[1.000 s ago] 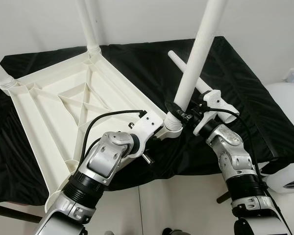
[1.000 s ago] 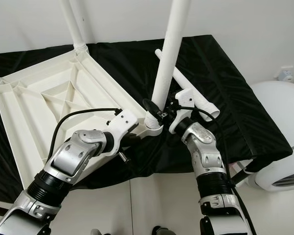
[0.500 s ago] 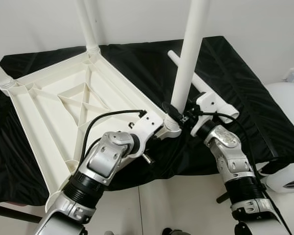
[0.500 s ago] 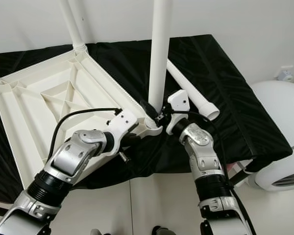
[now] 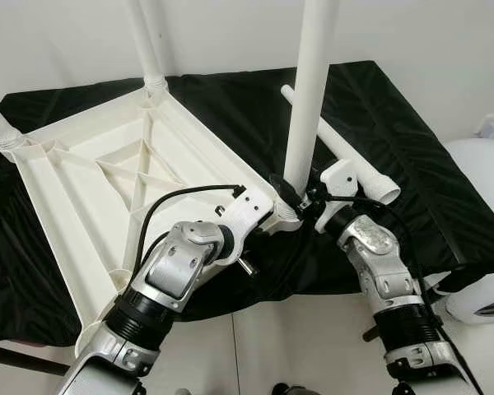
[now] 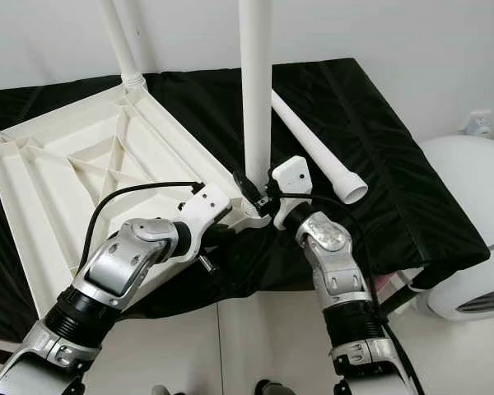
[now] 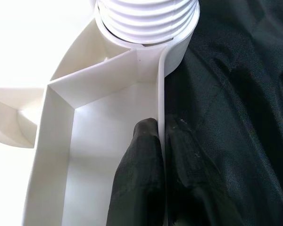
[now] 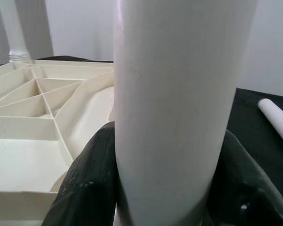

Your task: Building children table

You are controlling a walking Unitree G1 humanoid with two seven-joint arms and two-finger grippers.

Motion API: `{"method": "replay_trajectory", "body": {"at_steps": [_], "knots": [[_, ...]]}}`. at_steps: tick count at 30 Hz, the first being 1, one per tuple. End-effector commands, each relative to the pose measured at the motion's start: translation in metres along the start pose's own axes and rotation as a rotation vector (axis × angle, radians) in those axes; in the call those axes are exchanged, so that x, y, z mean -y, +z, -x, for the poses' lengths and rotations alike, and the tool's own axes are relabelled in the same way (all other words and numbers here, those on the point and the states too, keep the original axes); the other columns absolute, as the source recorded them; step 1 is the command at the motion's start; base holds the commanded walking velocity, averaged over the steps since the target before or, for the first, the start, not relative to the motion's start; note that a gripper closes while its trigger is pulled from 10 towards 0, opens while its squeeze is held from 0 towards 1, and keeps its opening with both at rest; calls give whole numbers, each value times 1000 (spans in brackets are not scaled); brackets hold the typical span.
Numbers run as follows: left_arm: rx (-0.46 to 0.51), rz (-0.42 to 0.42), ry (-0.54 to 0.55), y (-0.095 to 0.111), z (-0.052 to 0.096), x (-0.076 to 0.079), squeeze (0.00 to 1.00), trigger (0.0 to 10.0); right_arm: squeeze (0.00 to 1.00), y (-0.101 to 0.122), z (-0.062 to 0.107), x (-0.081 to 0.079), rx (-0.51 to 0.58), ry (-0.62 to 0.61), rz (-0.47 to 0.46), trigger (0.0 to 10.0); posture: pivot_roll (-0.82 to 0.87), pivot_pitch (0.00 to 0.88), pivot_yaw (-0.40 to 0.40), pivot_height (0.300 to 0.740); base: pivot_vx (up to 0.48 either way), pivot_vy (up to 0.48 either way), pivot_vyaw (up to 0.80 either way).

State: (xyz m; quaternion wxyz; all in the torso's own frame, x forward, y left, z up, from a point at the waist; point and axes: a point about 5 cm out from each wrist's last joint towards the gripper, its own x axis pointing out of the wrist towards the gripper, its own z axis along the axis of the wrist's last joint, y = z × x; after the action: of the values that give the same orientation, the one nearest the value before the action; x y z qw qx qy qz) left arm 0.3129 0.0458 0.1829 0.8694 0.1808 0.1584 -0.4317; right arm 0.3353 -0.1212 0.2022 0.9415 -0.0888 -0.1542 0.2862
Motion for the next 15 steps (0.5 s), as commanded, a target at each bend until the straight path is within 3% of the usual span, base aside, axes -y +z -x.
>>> {"method": "replay_trajectory", "body": {"at_steps": [1,15], "knots": [[-4,9,37,-6,2,-1,0,10000,0,-29,11,-2,-153,-61,-38,10000,-95,174,47,740,0,0,0],[-4,10,41,-5,2,-2,0,10000,0,-27,9,-8,-165,-242,-37,10000,-89,175,41,740,0,0,0]]}}
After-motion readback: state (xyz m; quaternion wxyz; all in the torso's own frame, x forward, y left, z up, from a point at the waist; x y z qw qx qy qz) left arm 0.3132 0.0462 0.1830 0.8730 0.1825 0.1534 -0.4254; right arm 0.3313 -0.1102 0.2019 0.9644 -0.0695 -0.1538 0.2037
